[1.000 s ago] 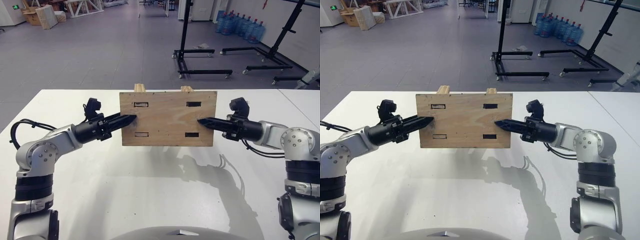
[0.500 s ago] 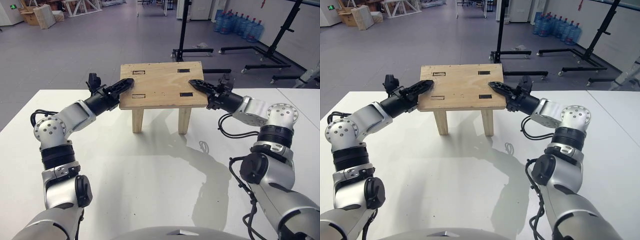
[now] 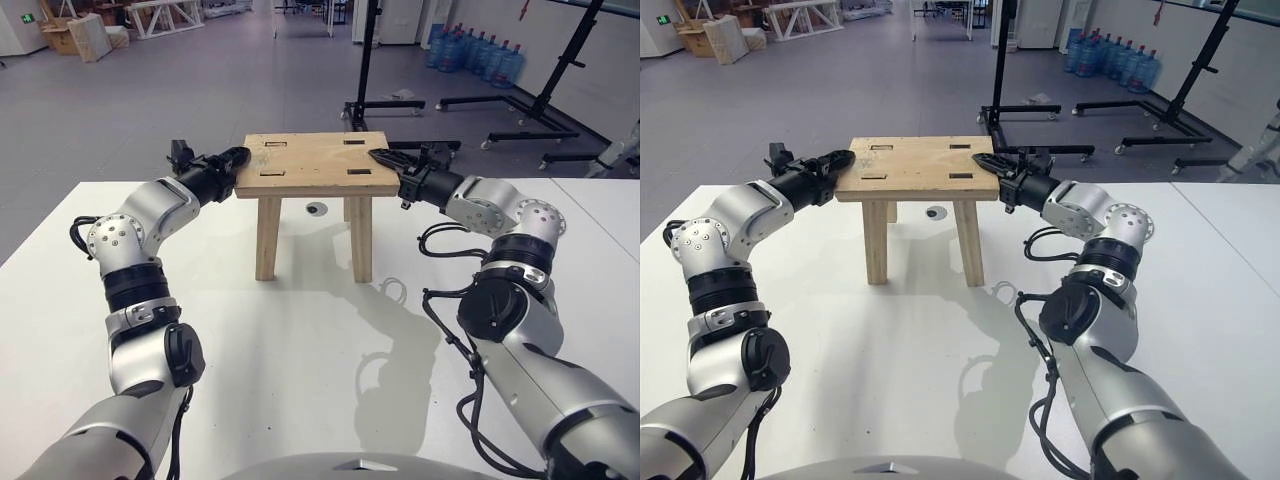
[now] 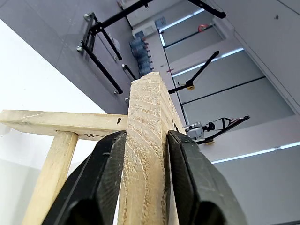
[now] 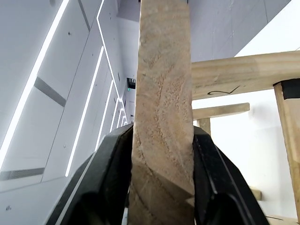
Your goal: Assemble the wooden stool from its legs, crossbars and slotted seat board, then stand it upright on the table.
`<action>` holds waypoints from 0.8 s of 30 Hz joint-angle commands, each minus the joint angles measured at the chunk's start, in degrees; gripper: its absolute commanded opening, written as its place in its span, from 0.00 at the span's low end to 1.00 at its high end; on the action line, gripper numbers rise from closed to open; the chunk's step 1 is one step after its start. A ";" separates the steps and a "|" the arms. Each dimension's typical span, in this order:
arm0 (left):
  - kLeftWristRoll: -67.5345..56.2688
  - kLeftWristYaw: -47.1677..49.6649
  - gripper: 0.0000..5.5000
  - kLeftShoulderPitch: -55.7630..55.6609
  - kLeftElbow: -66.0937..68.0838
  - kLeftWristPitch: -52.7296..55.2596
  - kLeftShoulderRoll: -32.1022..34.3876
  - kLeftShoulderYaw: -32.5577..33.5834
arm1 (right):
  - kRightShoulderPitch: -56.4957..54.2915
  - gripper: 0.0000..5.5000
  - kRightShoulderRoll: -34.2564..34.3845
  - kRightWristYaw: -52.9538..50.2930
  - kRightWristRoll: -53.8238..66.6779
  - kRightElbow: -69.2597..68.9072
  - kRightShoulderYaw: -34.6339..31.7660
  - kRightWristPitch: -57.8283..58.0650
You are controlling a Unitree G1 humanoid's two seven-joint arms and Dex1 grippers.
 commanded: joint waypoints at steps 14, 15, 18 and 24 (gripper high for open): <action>10.74 -7.41 0.23 0.58 13.15 -0.21 -7.79 -3.51 | 0.64 0.65 4.11 2.76 -3.89 3.00 10.08 -7.88; 10.24 -7.61 0.24 0.57 12.26 -0.59 -6.96 -2.69 | 0.29 0.67 3.05 2.70 -3.65 2.57 9.68 -7.84; 8.69 -8.22 0.31 0.63 9.09 -1.62 -2.89 0.32 | -0.87 0.75 -1.75 3.18 -3.01 2.10 8.19 -8.61; 7.17 -8.27 0.31 -0.58 7.51 -5.05 5.32 7.26 | 1.61 0.75 -8.93 3.84 -4.29 0.97 7.52 -8.94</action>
